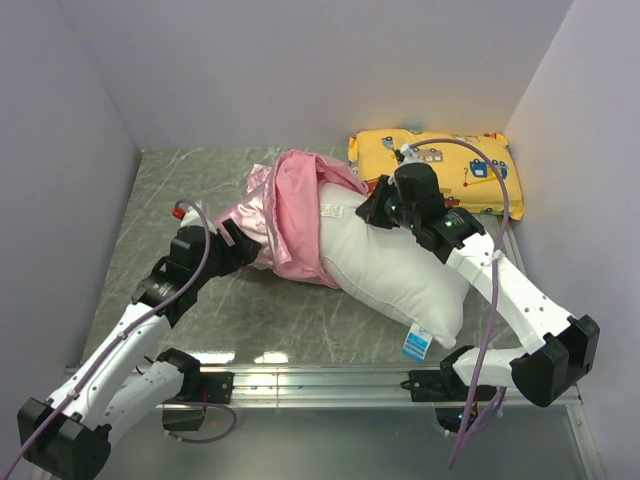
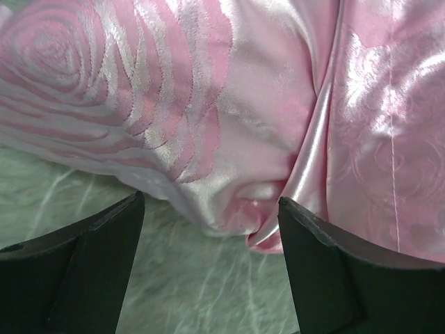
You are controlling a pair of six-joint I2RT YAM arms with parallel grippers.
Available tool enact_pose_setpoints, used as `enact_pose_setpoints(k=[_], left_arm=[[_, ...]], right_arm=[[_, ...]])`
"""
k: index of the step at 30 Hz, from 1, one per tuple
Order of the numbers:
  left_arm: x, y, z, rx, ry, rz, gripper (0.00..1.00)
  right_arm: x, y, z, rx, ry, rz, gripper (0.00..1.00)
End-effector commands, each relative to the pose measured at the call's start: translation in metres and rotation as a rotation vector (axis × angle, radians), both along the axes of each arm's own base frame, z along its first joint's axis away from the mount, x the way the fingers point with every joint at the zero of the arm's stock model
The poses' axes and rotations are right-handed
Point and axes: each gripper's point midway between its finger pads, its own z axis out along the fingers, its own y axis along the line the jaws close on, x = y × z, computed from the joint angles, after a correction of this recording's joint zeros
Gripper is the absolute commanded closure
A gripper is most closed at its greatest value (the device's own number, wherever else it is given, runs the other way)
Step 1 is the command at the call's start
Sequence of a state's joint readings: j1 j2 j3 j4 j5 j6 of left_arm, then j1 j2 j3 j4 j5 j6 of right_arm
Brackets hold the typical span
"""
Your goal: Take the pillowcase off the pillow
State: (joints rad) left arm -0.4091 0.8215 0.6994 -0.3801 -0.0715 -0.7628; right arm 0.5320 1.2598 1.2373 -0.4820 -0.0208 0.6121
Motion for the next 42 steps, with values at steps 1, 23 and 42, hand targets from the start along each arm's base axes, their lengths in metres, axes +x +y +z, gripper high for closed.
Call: enact_pose_setpoints(k=[1, 23, 42], left_arm=[[0.024, -0.019, 0.027, -0.184, -0.115, 0.033, 0.17], [0.041, 0.245, 0.039, 0.012, -0.105, 0.913, 0.99], [0.067, 0.235, 0.052, -0.065, -0.132, 0.606, 0.40]], right_arm=[[0.006, 0.002, 0.072, 0.132, -0.210, 0.000, 1.00], [-0.012, -0.080, 0.072, 0.149, -0.248, -0.104, 1.00], [-0.020, -0.048, 0.030, 0.008, -0.184, 0.036, 1.00]])
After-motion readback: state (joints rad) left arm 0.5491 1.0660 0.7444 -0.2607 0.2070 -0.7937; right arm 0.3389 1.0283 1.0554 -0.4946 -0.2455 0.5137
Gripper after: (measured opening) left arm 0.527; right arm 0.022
